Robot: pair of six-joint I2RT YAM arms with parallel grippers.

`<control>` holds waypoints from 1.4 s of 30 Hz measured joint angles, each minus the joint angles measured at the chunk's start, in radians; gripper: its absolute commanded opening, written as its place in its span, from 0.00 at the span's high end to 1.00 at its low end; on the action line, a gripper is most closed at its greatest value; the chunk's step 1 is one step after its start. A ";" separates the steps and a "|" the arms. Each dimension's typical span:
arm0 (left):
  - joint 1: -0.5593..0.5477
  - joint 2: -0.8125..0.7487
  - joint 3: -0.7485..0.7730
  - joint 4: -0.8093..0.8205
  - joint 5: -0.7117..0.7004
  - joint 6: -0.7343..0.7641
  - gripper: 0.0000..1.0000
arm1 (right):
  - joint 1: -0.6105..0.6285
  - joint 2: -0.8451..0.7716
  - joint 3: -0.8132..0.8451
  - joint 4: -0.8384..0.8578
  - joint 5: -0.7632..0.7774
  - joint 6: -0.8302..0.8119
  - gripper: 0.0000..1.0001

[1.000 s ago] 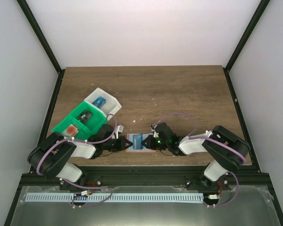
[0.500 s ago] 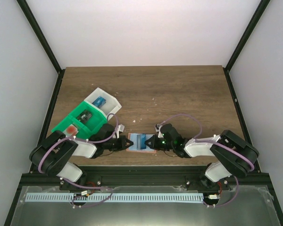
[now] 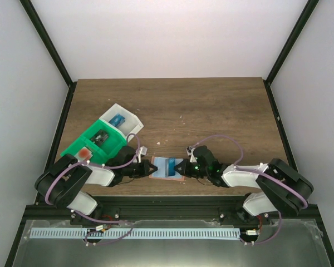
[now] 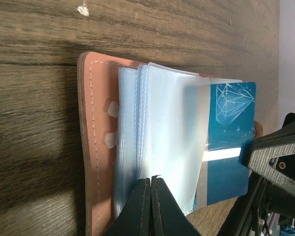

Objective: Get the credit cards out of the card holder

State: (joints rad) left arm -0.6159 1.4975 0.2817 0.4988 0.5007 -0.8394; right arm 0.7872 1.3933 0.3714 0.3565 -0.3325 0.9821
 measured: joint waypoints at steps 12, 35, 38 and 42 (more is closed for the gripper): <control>0.000 -0.047 0.003 -0.048 -0.024 -0.008 0.81 | -0.013 -0.163 -0.002 -0.145 0.062 -0.002 1.00; -0.118 -0.531 0.135 -0.176 -0.020 0.445 0.56 | -0.020 -0.410 0.367 -0.818 0.142 0.617 0.99; -0.123 -0.640 0.074 -0.131 -0.003 0.532 0.53 | -0.021 -0.414 0.367 -0.854 0.136 0.685 0.99; -0.126 -0.731 0.008 -0.112 0.023 0.626 0.52 | -0.027 -0.425 0.367 -0.857 0.102 0.747 1.00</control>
State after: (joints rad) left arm -0.7414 0.7662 0.2897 0.3870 0.5236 -0.2138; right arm 0.7601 0.9684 0.7387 -0.5003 -0.2306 1.7290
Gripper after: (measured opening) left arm 0.475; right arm 0.010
